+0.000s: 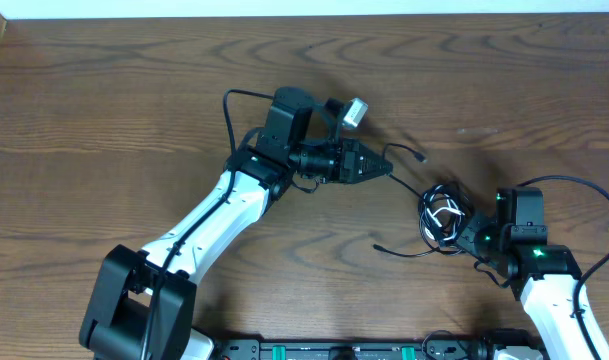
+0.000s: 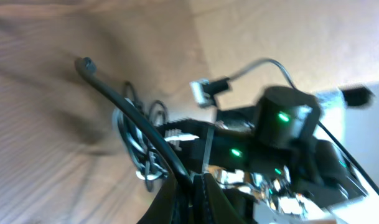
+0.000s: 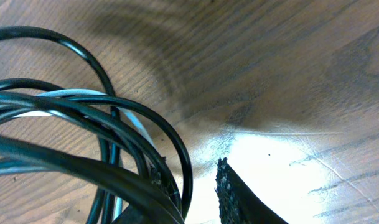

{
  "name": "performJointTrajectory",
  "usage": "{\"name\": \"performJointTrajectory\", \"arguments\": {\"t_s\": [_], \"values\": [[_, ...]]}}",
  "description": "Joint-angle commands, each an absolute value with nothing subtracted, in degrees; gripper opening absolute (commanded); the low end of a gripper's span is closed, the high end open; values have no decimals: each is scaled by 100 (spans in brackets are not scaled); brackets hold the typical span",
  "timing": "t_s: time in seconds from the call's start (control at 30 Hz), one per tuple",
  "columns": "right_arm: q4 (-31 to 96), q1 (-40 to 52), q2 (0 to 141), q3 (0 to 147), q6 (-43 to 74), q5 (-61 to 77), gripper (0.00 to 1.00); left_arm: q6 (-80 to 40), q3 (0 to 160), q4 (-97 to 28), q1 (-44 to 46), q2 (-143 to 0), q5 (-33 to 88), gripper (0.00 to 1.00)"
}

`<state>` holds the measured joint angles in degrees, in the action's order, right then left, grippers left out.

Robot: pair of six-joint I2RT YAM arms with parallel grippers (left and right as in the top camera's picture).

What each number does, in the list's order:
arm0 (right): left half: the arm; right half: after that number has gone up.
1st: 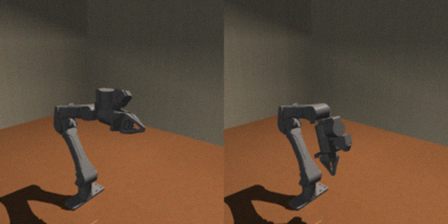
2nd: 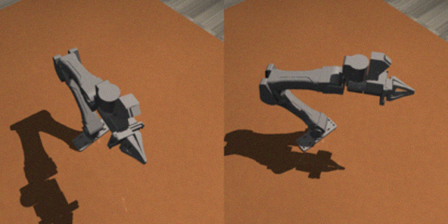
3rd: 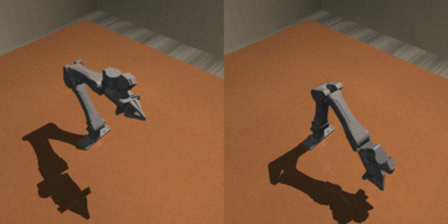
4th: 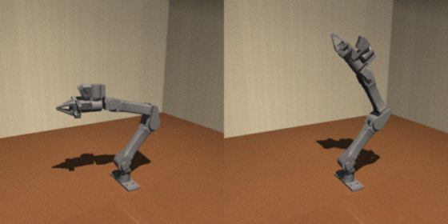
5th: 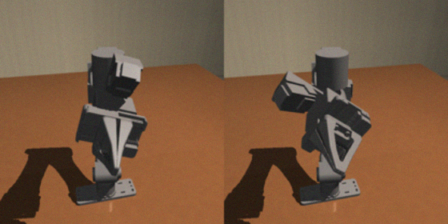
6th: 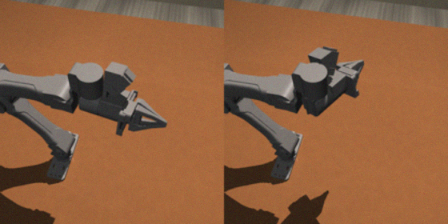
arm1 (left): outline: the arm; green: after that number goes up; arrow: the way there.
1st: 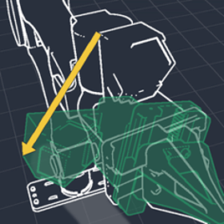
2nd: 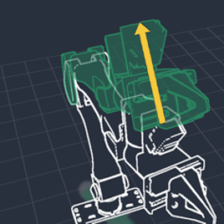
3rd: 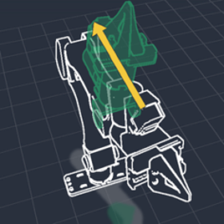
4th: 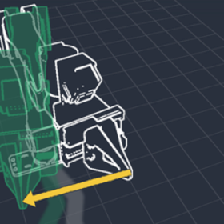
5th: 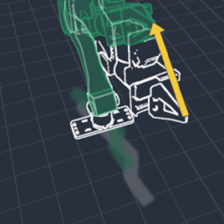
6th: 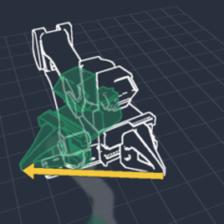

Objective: Untangle cables

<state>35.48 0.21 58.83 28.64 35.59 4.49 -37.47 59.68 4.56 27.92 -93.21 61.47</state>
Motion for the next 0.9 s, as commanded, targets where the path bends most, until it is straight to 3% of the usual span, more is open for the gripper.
{"name": "performJointTrajectory", "arguments": {"t_s": [0.0,0.23,0.33,0.43,0.73,0.87], "values": [[3603,-82,5894,2842,3629,480,24,-3710,5986,257,2759,-9172,5249,7],[3306,-80,5894,2845,2585,1883,39,-3710,5986,-482,3035,-9172,3610,8],[3210,-80,5894,2845,2281,2246,52,-3712,5986,-749,3282,-9172,2801,7],[3210,-75,5894,2845,2215,2423,58,-3710,5986,-764,3535,-9172,2429,7],[3260,-75,5894,2842,2217,2738,57,-3712,5986,-1140,4348,-9174,567,8],[3249,-78,5894,2842,2220,2711,57,-3712,5983,-1330,4600,-9207,379,7]]}}
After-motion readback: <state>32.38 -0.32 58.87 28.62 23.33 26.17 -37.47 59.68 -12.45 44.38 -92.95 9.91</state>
